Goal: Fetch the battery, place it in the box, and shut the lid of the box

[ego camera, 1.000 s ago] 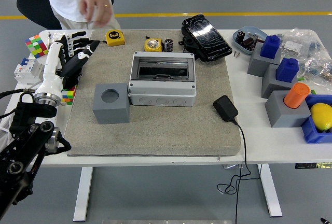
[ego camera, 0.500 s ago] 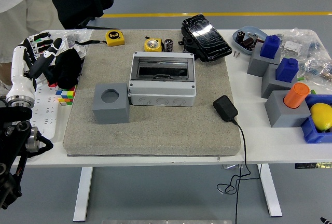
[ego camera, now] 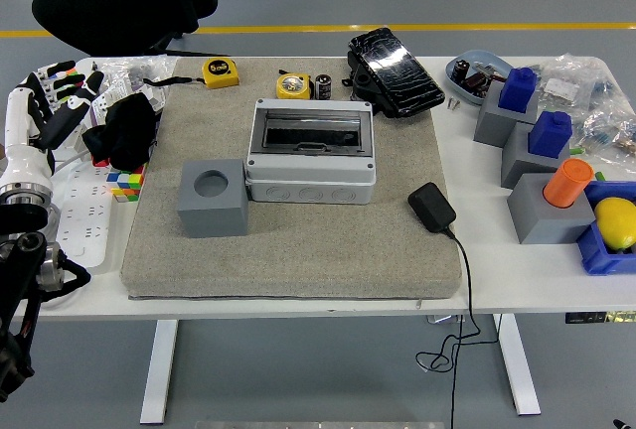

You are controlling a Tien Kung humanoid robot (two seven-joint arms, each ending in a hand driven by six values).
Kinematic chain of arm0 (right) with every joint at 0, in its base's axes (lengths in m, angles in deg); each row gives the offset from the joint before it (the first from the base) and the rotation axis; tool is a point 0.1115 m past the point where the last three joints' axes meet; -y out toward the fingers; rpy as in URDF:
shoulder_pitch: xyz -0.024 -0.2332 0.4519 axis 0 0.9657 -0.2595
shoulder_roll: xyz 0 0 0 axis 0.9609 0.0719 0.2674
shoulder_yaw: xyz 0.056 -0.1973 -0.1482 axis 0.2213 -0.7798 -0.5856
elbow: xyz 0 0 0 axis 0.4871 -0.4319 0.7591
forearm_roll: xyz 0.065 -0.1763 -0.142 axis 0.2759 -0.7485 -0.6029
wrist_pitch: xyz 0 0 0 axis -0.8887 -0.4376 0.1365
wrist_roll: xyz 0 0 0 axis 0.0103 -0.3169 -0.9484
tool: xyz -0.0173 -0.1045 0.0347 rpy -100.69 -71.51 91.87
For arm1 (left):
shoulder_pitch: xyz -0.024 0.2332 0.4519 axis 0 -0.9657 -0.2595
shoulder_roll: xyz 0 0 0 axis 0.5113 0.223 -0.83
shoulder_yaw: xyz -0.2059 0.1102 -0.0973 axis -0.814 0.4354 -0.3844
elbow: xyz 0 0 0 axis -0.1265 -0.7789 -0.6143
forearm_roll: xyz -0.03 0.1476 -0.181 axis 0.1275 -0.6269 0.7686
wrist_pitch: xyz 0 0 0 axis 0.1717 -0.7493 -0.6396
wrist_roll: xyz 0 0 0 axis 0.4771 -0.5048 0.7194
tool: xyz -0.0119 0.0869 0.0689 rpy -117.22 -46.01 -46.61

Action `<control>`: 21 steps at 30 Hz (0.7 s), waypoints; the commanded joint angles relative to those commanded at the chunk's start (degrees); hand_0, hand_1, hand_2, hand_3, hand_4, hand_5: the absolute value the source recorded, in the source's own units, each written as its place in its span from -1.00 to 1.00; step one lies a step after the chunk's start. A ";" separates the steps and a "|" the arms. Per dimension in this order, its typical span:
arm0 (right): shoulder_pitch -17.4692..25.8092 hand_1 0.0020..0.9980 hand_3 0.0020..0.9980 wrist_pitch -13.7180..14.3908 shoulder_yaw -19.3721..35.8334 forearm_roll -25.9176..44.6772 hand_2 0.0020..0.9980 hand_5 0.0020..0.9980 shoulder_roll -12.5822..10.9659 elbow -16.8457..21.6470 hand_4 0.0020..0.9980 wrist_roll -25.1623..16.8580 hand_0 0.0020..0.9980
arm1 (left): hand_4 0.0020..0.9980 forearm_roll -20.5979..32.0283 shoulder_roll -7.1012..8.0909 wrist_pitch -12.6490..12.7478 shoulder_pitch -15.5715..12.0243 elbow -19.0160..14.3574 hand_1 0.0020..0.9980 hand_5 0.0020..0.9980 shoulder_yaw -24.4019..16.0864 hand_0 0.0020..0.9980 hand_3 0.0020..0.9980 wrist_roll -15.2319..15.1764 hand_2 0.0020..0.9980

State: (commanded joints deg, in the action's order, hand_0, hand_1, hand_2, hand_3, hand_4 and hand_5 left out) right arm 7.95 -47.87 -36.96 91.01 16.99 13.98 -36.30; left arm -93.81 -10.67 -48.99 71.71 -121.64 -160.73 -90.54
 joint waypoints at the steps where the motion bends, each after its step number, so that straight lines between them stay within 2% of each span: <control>1: 0.04 0.26 0.10 0.03 -0.04 0.06 0.31 -0.05 0.02 -0.02 0.91 0.01 0.16 | 0.98 -0.02 0.01 -0.02 -0.09 -0.07 0.31 -0.05 -0.14 0.15 0.38 0.00 0.32; 7: 0.09 0.26 0.10 0.10 0.12 -0.08 0.31 -0.05 0.24 0.03 0.91 -0.02 0.16 | 0.98 -0.13 0.38 -0.21 -0.46 -0.07 0.29 -0.06 -0.74 0.15 0.39 0.07 0.32; 21: -0.59 0.26 0.10 0.12 0.94 -0.84 0.32 -0.04 -0.41 0.09 0.91 0.37 0.16 | 0.98 -0.96 0.00 -0.74 -0.19 -0.68 0.28 -0.06 -1.59 0.15 0.39 0.68 0.32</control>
State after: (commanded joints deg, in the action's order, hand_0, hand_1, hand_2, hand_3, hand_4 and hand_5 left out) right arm 7.37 -47.75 -36.01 90.17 16.58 14.07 -35.93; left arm -94.77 -10.67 -49.73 71.52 -122.32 -162.33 -89.87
